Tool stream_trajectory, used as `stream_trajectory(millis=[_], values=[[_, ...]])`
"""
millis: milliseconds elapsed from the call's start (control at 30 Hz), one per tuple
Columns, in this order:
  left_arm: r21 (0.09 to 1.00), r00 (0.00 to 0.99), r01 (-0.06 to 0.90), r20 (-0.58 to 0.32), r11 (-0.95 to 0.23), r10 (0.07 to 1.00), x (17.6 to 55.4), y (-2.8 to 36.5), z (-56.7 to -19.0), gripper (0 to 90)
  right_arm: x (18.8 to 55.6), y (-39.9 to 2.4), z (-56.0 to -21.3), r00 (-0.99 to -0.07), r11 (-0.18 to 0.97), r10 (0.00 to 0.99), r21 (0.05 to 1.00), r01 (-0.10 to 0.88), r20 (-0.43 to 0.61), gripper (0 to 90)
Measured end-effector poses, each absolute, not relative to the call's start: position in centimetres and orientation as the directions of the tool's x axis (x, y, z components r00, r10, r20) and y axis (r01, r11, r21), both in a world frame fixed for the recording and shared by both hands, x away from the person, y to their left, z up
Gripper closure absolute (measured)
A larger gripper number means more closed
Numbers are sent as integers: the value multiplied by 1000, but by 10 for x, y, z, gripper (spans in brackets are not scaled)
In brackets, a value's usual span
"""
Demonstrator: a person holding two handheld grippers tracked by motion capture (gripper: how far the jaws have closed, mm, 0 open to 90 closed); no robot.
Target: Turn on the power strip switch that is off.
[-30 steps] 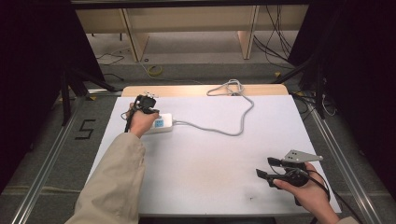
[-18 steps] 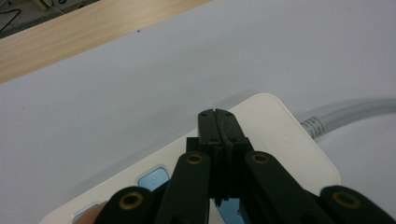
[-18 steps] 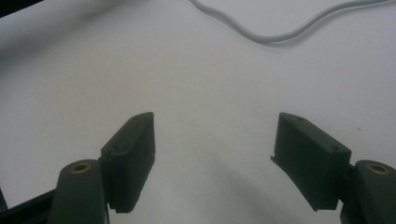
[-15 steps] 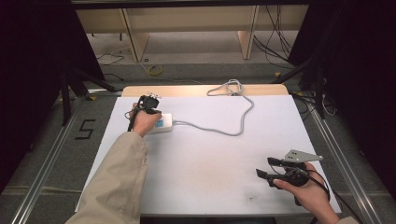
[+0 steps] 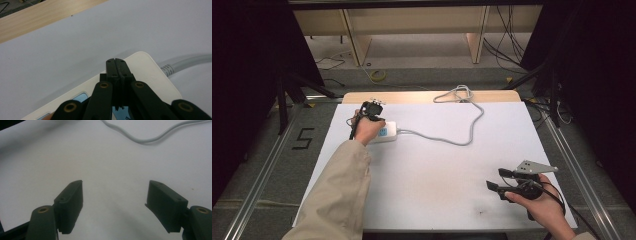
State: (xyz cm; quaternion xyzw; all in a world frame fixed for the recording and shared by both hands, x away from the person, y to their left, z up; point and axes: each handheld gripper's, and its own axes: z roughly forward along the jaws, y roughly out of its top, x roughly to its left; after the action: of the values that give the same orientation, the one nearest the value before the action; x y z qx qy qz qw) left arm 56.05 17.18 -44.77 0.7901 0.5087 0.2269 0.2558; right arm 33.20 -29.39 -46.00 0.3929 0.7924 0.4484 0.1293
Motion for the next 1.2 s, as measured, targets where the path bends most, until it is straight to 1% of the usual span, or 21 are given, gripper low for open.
stream_trajectory(millis=[533,667,733,1200], values=[[615,373,708,94,-348,923,566,174,-446,899,332,-295,-460,-659,291,738,812,506,147,297],[610,378,710,89,-351,921,566,174,-445,899,332,-296,-460,-657,288,739,813,506,147,297],[603,381,711,102,-362,919,566,174,-445,899,332,-296,-460,-657,290,739,811,508,147,297],[586,390,724,87,-364,917,567,175,-446,899,332,-296,-461,-658,294,738,806,514,151,295]])
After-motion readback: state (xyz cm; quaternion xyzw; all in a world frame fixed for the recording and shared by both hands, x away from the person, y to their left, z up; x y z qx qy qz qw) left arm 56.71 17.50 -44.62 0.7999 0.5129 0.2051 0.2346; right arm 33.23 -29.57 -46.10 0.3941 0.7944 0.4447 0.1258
